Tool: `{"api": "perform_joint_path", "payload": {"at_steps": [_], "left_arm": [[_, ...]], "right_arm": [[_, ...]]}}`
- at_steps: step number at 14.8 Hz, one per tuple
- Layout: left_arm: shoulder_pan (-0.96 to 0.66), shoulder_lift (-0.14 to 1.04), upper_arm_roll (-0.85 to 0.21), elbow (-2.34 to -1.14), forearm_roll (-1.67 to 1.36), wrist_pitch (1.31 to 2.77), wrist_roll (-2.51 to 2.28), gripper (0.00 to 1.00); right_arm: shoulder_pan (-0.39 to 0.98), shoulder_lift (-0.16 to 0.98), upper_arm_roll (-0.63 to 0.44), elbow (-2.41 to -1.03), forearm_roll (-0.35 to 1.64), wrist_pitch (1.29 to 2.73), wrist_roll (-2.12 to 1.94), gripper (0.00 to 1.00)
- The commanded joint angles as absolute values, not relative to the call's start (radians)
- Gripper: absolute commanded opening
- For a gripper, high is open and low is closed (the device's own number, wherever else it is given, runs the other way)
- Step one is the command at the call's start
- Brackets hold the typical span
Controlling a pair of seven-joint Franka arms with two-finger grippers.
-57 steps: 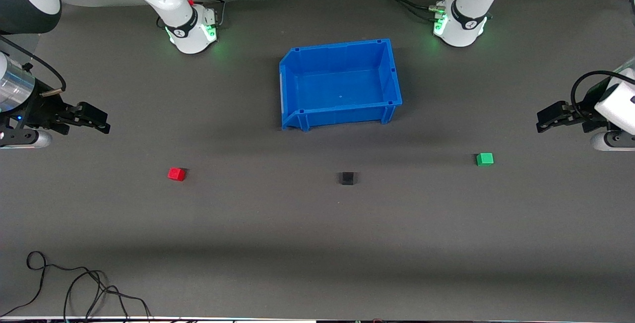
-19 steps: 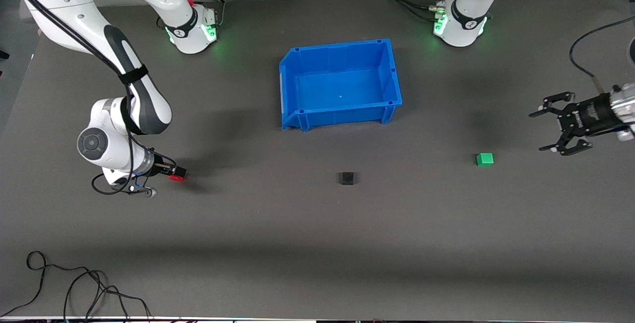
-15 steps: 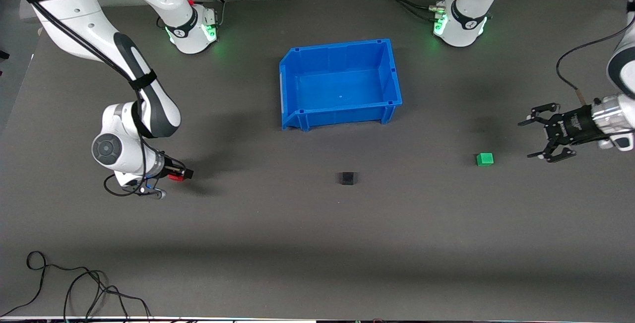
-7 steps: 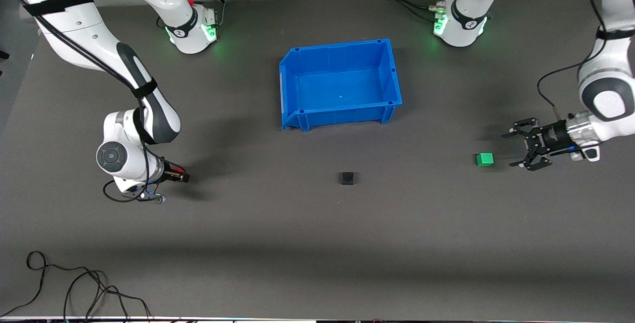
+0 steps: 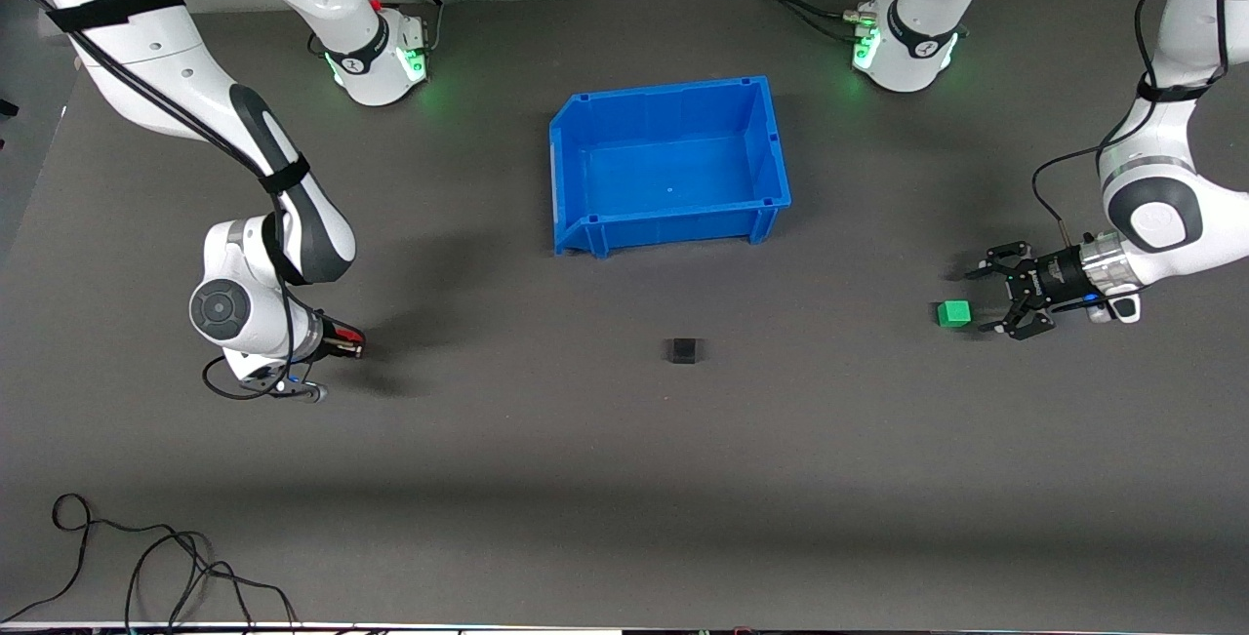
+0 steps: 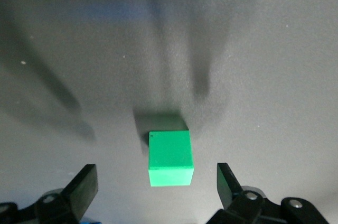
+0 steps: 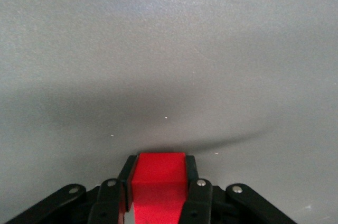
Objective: Attach green and red cubes to black cube
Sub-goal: 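Close the right gripper on the red cube while the left grasps green, then carry the red and green cubes toward the black cube with both grippers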
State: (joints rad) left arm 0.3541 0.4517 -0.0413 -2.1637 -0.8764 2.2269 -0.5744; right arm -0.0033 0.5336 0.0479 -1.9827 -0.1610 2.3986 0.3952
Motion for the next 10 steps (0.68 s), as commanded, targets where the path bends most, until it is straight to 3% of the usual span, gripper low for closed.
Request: {"api": "perform_joint_path", "payload": {"at_steps": [1, 3, 6, 8, 10], "left_arm": [[0.324, 0.463, -0.051, -2.178, -0.919, 2.282, -0.554, 1.0], [0.318, 0.465, -0.051, -2.178, -0.928, 2.289, -0.554, 1.0], [0.318, 0.474, -0.051, -2.178, -0.928, 2.292, -0.552, 1.0], [0.321, 0.474, -0.051, -2.177, -0.93, 2.292, -0.552, 0.85], [0.322, 0.474, -0.049, -2.175, -0.928, 2.292, -0.552, 0.63]], "right_arm": [[0.011, 0.502, 0.051, -1.973, -0.184, 2.376, 0.431, 0.25], [0.02, 0.482, 0.064, -1.938, -0.161, 2.3, 0.535, 0.24], [0.142, 0.497, 0.077, -1.731, -0.066, 2.062, 0.769, 0.24], [0.189, 0.552, 0.075, -1.599, 0.009, 1.996, 0.935, 0.24], [0.219, 0.593, 0.078, -1.574, 0.057, 1.994, 1.067, 0.21]]}}
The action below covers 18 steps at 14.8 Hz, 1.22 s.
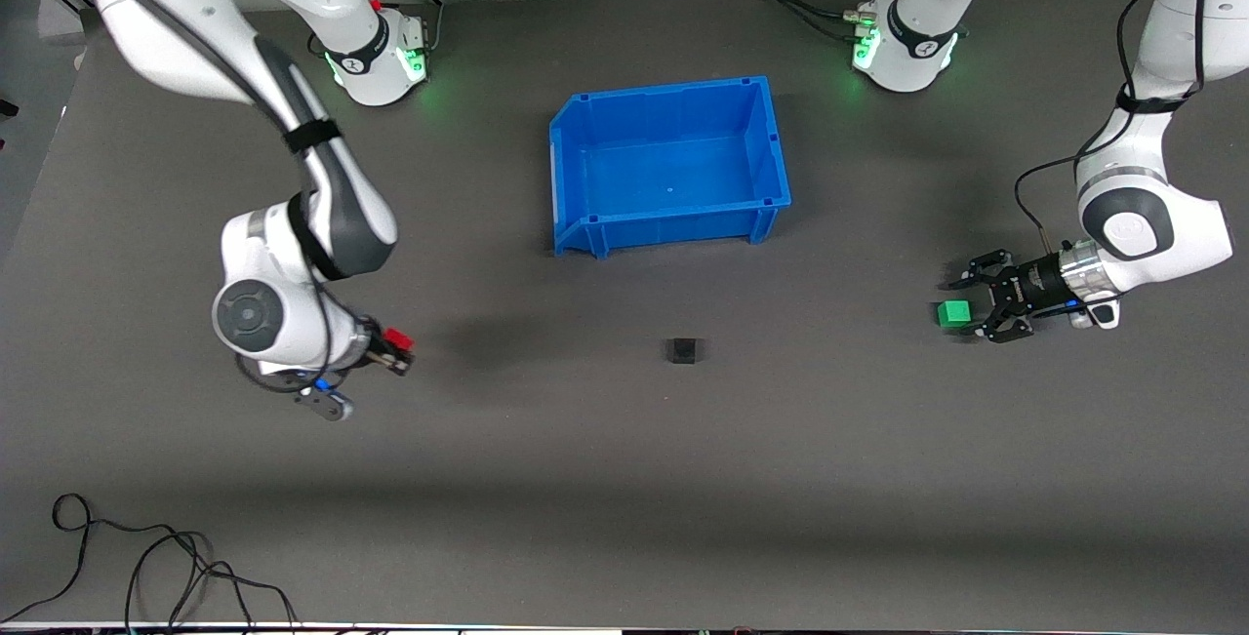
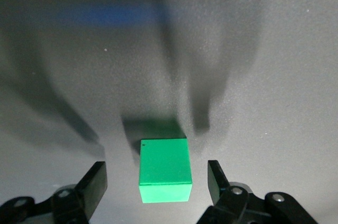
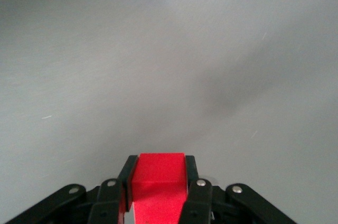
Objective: Attach green and red cubes to black cube
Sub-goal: 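Carry the red and green cubes toward the black cube with both grippers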
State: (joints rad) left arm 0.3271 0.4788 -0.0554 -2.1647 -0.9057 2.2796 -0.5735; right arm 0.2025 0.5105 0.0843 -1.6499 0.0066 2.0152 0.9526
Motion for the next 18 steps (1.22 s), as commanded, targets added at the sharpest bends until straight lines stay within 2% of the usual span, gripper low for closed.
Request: {"api": "perform_joint_path", "payload": {"at_steps": [1, 3, 5, 7, 11, 13, 14, 17, 18], "left_arm": [[0.322, 0.474, -0.051, -2.175, -0.928, 2.292, -0.552, 0.46], [0.321, 0.471, -0.051, -2.172, -0.928, 2.292, -0.554, 0.24], [0.319, 0.463, -0.051, -2.164, -0.928, 2.287, -0.564, 0.18], [0.29, 0.454, -0.052, -2.137, -0.928, 2.277, -0.589, 0.18], [0.143, 0.434, -0.052, -2.056, -0.925, 2.275, -0.791, 0.18], [0.077, 0.425, -0.054, -2.045, -0.928, 2.27, -0.804, 0.17], [0.06, 0.423, -0.061, -2.04, -0.928, 2.267, -0.802, 0.13], [0.0, 0.434, -0.116, -2.022, -0.931, 2.295, -0.805, 0.13], [-0.027, 0.439, -0.118, -2.008, -0.94, 2.299, -0.807, 0.13]], "right_arm": [[0.248, 0.618, 0.077, -1.553, 0.083, 2.0, 1.116, 0.17], [0.3, 0.693, 0.077, -1.467, 0.127, 2.0, 1.253, 0.17], [0.365, 0.751, 0.077, -1.401, 0.138, 2.002, 1.417, 0.17], [0.432, 0.782, 0.072, -1.364, 0.132, 2.028, 1.521, 0.17], [0.434, 0.773, 0.068, -1.371, 0.127, 2.016, 1.534, 0.17], [0.434, 0.712, 0.069, -1.388, 0.138, 1.872, 1.536, 0.17], [0.434, 0.698, 0.072, -1.376, 0.14, 1.821, 1.543, 0.17], [0.428, 0.725, 0.069, -1.318, 0.137, 1.827, 1.526, 0.17], [0.422, 0.736, 0.069, -1.31, 0.141, 1.873, 1.543, 0.17]]}}
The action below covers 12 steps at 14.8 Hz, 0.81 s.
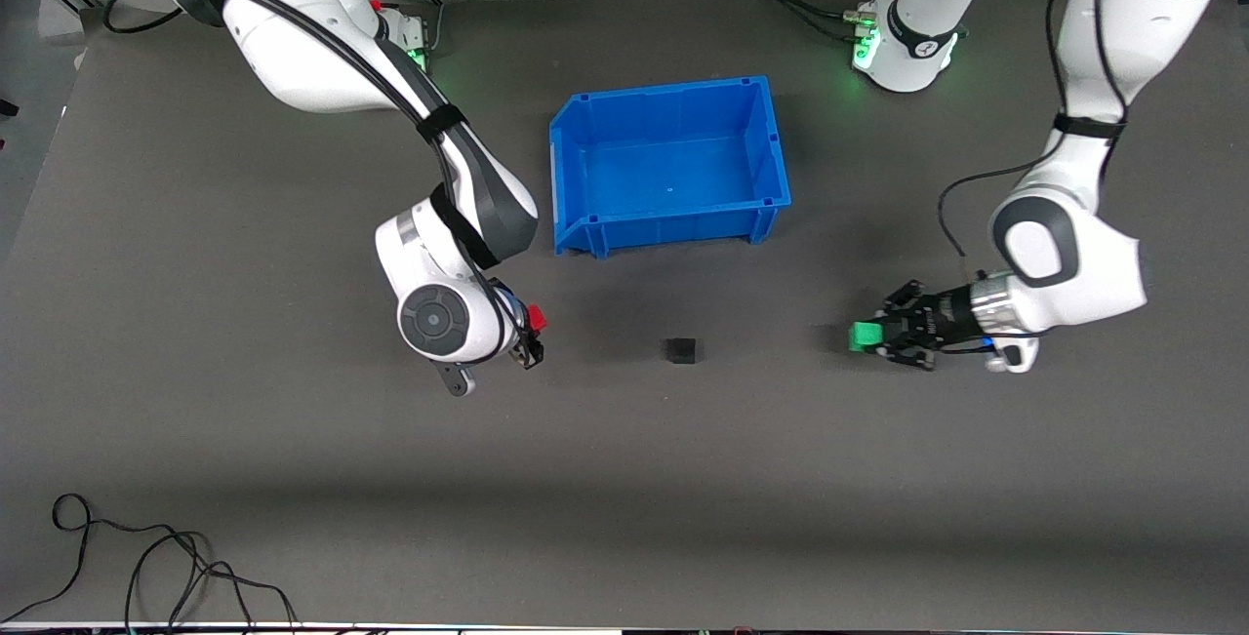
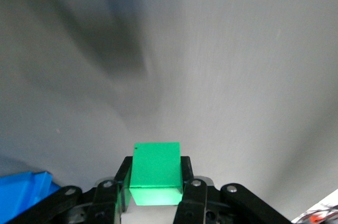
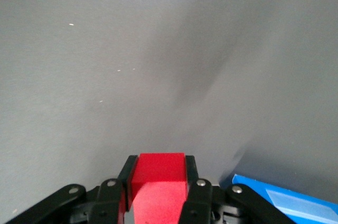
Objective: Attach green and red cubes to black cube
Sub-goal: 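Carry the red and green cubes toward the black cube with both grippers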
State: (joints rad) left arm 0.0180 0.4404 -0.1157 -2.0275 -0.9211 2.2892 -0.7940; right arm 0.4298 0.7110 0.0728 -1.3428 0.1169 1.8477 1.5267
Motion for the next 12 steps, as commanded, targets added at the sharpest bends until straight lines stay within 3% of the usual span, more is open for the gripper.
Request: {"api": "perform_joint_path", "payload": {"at_steps": [1, 4, 8, 12], "left_arm": [[-0.058, 0.44, -0.118, -2.003, -0.96, 2.322, -0.808, 0.13], [-0.165, 0.478, -0.118, -1.965, -1.055, 2.419, -0.883, 0.13], [-0.285, 0.569, -0.118, -1.885, -1.054, 2.564, -1.055, 0.13], [-0.356, 0.629, -0.118, -1.87, -1.057, 2.657, -1.068, 0.13]], "right_arm": [[0.426, 0.735, 0.069, -1.31, 0.141, 1.902, 1.548, 0.17], [0.431, 0.745, 0.071, -1.312, 0.143, 1.928, 1.594, 0.17], [0.46, 0.833, 0.078, -1.284, 0.143, 2.115, 1.706, 0.14], [0.474, 0.945, 0.078, -1.135, 0.141, 2.129, 1.723, 0.14]]}}
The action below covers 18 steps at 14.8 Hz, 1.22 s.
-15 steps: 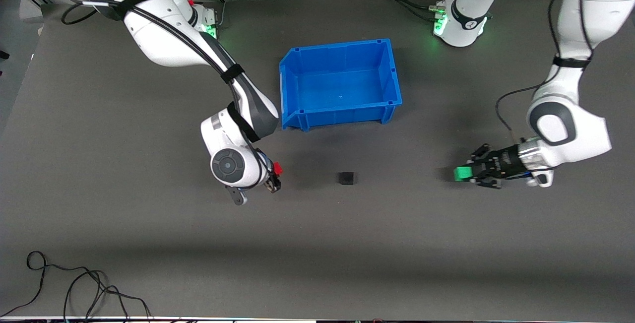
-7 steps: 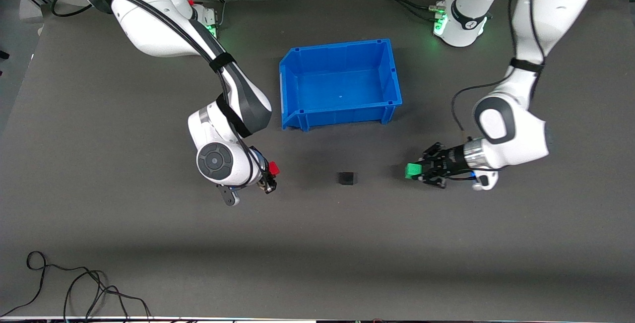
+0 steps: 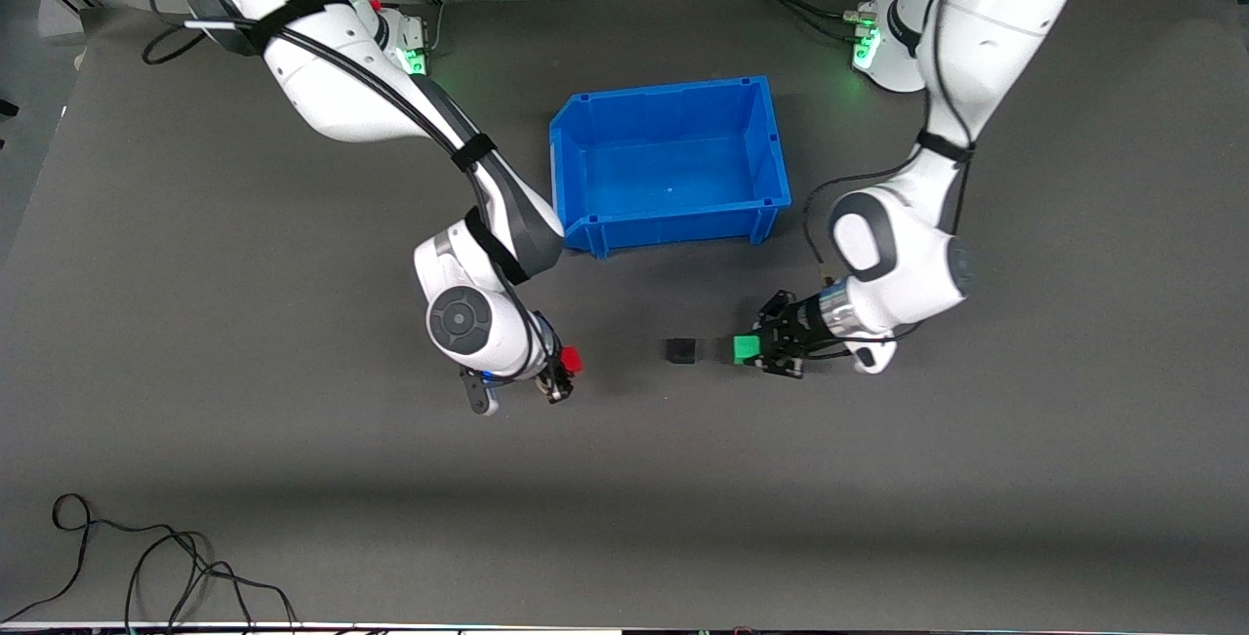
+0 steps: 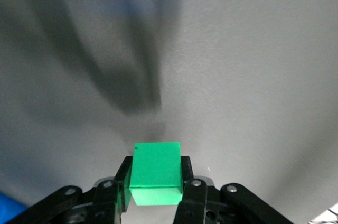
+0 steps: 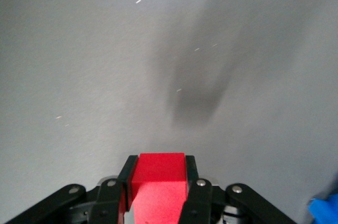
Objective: Attach green and red cubes to black cube
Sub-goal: 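Carry the red and green cubes toward the black cube with both grippers, then press the red and green cubes against the black cube from both sides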
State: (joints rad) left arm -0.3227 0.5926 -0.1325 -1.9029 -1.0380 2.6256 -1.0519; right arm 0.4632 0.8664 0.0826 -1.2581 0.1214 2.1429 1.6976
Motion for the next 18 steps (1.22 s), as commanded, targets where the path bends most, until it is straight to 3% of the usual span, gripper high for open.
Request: {"api": "perform_joint_path", "payload": {"at_steps": [1, 4, 18], "left_arm": [[-0.363, 0.643, -0.118, -1.859, -1.057, 2.66, -1.069, 0.13], [-0.399, 0.676, -0.118, -1.819, -1.057, 2.694, -1.106, 0.13], [-0.436, 0.696, -0.118, -1.787, -1.057, 2.721, -1.239, 0.13]], "right_arm": [[0.497, 0.951, 0.078, -1.134, 0.143, 2.149, 1.726, 0.14], [0.537, 1.029, 0.08, -1.08, 0.143, 2.288, 1.799, 0.14], [0.583, 1.097, 0.133, -1.049, 0.213, 2.347, 1.876, 0.14]]}}
